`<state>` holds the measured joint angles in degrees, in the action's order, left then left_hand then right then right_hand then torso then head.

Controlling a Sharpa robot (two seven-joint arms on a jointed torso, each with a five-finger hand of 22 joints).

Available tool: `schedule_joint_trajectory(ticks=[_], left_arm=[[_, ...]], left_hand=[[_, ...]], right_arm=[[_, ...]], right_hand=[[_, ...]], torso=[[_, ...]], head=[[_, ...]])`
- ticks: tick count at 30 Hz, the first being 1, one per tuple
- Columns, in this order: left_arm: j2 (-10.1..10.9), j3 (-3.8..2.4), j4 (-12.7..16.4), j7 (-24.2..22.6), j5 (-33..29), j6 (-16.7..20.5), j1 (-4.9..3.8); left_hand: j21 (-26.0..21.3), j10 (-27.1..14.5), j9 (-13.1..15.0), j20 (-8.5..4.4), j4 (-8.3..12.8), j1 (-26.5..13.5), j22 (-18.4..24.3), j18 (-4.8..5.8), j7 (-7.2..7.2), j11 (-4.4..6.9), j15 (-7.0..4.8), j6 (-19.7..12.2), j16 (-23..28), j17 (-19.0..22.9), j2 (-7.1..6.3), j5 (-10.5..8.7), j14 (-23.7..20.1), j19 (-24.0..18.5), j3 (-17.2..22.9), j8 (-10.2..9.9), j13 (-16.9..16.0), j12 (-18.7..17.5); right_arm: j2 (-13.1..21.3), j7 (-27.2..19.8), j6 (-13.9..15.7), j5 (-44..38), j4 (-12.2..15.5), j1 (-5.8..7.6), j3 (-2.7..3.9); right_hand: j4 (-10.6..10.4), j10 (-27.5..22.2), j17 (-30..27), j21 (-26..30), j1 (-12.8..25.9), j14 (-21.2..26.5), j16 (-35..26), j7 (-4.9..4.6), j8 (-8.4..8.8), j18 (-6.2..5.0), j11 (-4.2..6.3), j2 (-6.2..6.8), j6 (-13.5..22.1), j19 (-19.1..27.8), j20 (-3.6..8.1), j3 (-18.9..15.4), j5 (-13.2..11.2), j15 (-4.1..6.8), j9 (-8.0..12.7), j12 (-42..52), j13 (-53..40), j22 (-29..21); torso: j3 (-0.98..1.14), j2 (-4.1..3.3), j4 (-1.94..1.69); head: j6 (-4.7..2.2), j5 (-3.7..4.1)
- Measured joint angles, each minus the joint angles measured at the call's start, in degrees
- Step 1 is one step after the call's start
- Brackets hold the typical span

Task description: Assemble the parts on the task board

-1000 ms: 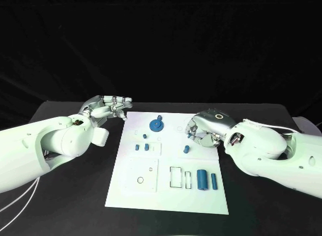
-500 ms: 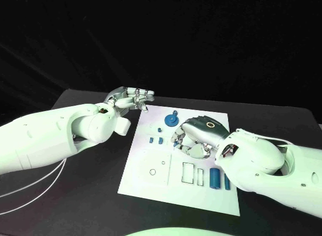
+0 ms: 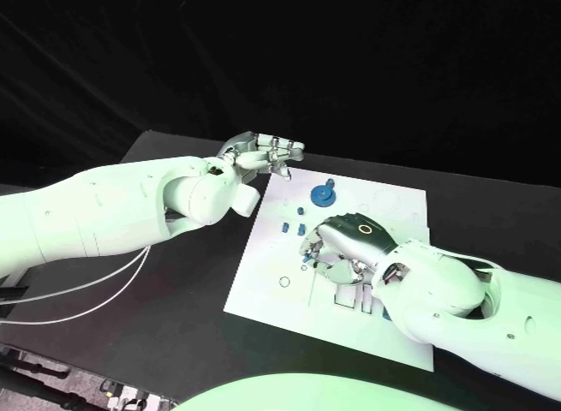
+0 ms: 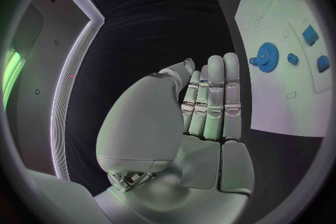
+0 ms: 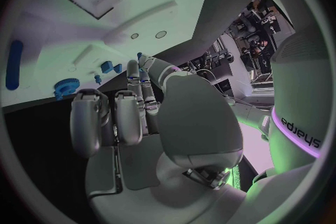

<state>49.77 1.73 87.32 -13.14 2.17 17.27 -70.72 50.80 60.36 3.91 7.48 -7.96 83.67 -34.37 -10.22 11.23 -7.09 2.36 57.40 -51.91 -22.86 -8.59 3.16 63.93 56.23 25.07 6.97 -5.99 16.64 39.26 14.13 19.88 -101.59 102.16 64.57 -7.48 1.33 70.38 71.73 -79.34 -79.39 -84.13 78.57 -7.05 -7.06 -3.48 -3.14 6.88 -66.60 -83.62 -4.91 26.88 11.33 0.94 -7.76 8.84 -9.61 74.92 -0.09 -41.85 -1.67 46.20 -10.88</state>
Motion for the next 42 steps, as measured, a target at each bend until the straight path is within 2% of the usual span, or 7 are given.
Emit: schedule_joint_trajectory(ticks=[5, 11, 28, 42], left_arm=[[-0.15, 0.0, -0.05, 0.06, 0.0, -0.1, 0.0], [-0.22, 0.0, -0.06, 0.13, 0.05, -0.23, 0.0], [-0.23, 0.0, -0.12, 0.28, 0.12, -0.52, -0.01], [-0.22, 0.0, -0.18, 0.46, 0.14, -0.8, 0.0]], left_hand=[[0.0, 0.0, 0.0, 0.0, 0.0, 0.0, 0.0, 0.0, 0.0, 0.0, 0.0, 0.0, 0.0, 0.0, 0.0, 0.0, 0.0, 0.0, 0.0, 0.0, 0.0, 0.0], [0.0, 0.0, 0.0, 0.0, 0.0, 0.0, 0.06, -0.01, 0.0, 0.0, 0.0, 0.0, 0.0, 0.0, 0.0, 0.0, 0.0, 0.0, 0.0, 0.0, 0.0, 0.0], [-0.33, 0.0, 0.0, 0.0, 0.0, 0.0, 0.13, 0.0, -0.01, 0.0, 0.0, 0.0, 0.0, 0.08, 0.0, 0.0, 0.0, -0.01, 0.0, 0.0, 0.0, 0.34], [-0.33, -0.41, 0.0, 0.0, 0.0, -0.24, 0.13, -0.01, -0.01, 0.01, 0.0, 0.0, 0.0, 0.08, -0.24, 0.0, 0.0, -0.01, 0.0, 0.0, 0.0, 0.34]], right_arm=[[-0.95, -0.03, 0.12, -0.67, -1.05, -0.86, -0.07], [-1.39, -0.02, 0.28, -1.42, -1.9, -1.37, -0.14], [-1.48, 0.05, 0.11, -3.01, -2.93, -1.89, -0.17], [-1.73, 0.09, -0.35, -3.39, -3.61, -1.95, -0.19]], right_hand=[[0.0, 0.0, 0.0, 0.01, 0.0, 0.0, 0.0, 0.0, 0.01, 0.0, 0.0, 0.0, 0.01, 0.0, 0.0, 0.0, 0.0, 0.0, 0.0, 0.0, 0.0, -0.01], [0.0, 0.0, 0.0, 0.01, 0.0, 0.0, 0.0, 0.0, 0.05, 0.01, -0.01, 0.0, 0.02, 0.0, 0.0, 0.0, -0.01, 0.0, 0.02, 0.0, 0.0, -0.01], [0.0, 0.01, -0.01, 0.02, -0.01, 0.0, 0.0, 0.01, 0.24, 0.0, -0.03, 0.01, 0.03, 0.0, 0.0, 0.0, -0.03, 0.0, 0.0, 0.0, 0.01, -0.02], [0.0, 0.08, -0.06, -0.19, 0.22, 0.0, 0.0, 0.08, 0.34, 0.0, -0.11, 0.25, 0.12, 0.0, 0.0, 0.0, 0.21, 0.0, 0.04, 0.0, -0.02, 0.03]], torso=[[0.04, -0.03, 0.01], [0.08, -0.04, 0.04], [0.08, 0.01, 0.07], [0.08, 0.01, 0.07]], head=[[0.44, -0.63], [0.81, -0.97], [1.13, -0.9], [1.42, -1.24]])
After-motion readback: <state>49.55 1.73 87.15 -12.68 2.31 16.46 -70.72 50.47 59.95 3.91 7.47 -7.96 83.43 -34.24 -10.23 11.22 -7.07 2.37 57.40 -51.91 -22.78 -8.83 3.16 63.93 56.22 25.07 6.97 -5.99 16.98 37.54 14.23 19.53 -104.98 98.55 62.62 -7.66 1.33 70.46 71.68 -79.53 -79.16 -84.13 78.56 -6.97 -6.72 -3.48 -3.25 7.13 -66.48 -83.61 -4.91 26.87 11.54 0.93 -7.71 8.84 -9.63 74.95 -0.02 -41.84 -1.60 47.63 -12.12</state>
